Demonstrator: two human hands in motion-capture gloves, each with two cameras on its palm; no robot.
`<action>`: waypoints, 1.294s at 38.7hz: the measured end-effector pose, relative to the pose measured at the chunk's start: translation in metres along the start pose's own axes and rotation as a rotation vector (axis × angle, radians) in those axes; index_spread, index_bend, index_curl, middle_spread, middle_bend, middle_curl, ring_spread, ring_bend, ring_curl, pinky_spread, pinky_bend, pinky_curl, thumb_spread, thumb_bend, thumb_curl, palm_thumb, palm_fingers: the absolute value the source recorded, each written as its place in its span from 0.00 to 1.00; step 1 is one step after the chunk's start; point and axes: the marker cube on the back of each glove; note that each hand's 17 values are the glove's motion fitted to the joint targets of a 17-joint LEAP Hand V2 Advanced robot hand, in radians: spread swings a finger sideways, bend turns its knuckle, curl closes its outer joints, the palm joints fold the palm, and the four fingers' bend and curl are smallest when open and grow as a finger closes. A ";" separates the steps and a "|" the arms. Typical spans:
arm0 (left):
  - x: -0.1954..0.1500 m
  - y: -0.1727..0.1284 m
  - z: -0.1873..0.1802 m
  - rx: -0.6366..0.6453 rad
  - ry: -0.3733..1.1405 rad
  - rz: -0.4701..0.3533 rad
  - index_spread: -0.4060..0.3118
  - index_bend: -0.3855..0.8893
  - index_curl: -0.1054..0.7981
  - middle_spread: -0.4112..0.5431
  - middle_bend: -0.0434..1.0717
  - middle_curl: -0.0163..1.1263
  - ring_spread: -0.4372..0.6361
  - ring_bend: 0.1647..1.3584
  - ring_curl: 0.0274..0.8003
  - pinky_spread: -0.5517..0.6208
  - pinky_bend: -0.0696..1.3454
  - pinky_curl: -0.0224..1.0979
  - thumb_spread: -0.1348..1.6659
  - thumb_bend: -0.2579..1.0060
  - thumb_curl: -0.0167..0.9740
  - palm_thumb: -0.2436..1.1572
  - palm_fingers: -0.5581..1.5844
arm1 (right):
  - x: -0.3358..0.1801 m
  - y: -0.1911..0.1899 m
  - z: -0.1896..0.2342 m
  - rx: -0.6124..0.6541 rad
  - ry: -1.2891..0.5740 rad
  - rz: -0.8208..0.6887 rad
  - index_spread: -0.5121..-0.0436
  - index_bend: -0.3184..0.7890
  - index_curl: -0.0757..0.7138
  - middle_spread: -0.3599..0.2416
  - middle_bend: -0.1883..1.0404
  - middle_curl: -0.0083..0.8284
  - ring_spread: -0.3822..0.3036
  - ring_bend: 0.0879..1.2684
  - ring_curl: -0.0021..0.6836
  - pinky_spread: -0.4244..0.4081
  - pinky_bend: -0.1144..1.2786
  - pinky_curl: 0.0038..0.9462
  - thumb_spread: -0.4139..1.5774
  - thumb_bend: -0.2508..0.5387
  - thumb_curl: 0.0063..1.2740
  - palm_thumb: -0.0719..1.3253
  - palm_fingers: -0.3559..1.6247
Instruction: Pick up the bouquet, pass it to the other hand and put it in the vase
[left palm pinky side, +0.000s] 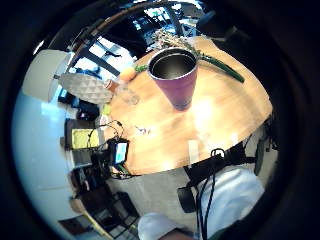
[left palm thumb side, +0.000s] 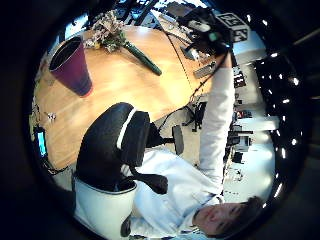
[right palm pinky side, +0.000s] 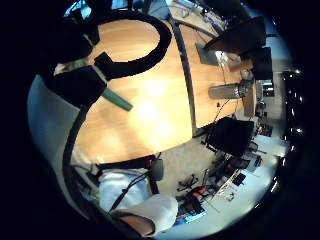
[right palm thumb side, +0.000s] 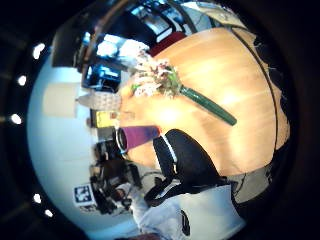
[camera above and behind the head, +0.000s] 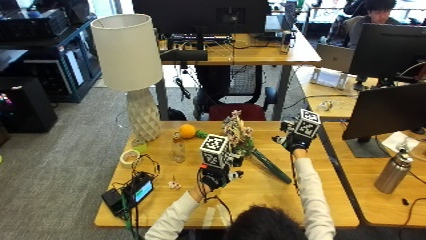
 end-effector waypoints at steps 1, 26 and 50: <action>0.000 0.001 0.001 -0.001 0.003 0.001 0.59 0.42 0.40 0.70 0.20 0.21 0.73 0.37 0.29 0.77 0.39 0.28 0.70 0.19 0.24 0.37 0.38 | 0.002 -0.007 0.009 -0.012 -0.006 0.016 0.74 0.30 0.15 0.65 0.46 0.44 0.62 0.52 0.51 0.72 0.61 0.38 0.76 0.35 0.17 0.36 0.48; -0.026 0.015 0.015 -0.013 0.055 -0.032 0.58 0.42 0.44 0.69 0.20 0.24 0.72 0.37 0.31 0.76 0.38 0.31 0.70 0.19 0.27 0.37 0.38 | 0.009 0.044 0.175 -0.365 0.063 0.133 0.74 0.44 0.25 0.62 0.49 0.48 0.56 0.43 0.50 0.70 0.49 0.34 0.72 0.30 0.23 0.45 0.46; -0.043 -0.006 0.001 -0.045 0.167 -0.093 0.57 0.43 0.45 0.67 0.19 0.26 0.70 0.37 0.32 0.74 0.37 0.32 0.71 0.19 0.28 0.37 0.39 | 0.016 0.029 0.148 0.193 0.055 0.219 0.66 0.60 0.58 0.35 0.74 0.69 0.27 0.66 0.73 0.22 0.51 0.44 0.73 0.33 0.25 0.67 0.97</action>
